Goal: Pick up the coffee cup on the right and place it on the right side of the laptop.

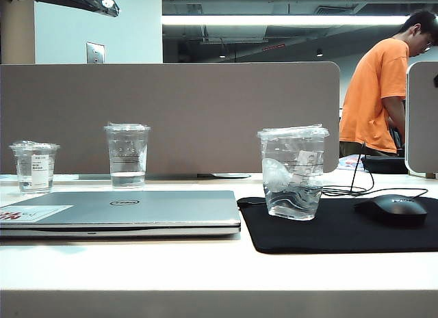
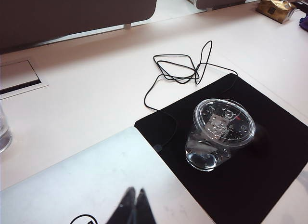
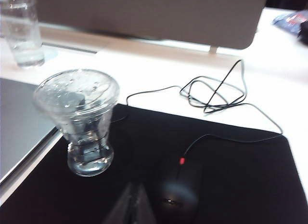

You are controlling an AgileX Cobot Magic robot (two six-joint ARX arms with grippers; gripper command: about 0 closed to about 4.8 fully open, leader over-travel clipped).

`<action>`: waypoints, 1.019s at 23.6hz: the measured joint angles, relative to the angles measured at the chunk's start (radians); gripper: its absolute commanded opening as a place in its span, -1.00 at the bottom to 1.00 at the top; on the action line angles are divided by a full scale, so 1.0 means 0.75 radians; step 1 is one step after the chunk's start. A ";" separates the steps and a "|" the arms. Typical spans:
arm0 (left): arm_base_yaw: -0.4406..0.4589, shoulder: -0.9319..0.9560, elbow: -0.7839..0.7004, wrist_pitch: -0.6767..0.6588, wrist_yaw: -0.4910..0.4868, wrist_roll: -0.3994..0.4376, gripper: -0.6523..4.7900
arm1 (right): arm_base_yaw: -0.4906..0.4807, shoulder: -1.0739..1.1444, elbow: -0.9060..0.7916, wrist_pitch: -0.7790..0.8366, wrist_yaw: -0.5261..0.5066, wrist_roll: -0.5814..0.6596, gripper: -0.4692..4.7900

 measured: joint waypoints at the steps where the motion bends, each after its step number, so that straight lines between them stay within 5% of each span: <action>1: 0.000 0.000 0.000 0.000 0.000 0.000 -0.78 | -0.029 -0.033 -0.017 -0.001 -0.019 -0.002 -0.85; 5: 0.000 0.000 0.000 0.000 0.000 0.000 -0.78 | -0.271 -0.240 -0.110 -0.030 -0.141 -0.004 -0.85; 9: 0.001 0.000 0.000 0.000 0.000 0.000 -0.78 | -0.364 -0.373 -0.162 -0.034 -0.153 -0.004 -0.85; 24: 0.000 0.000 0.000 0.000 0.000 0.000 -0.78 | -0.307 -0.568 -0.255 -0.054 -0.175 0.104 -0.86</action>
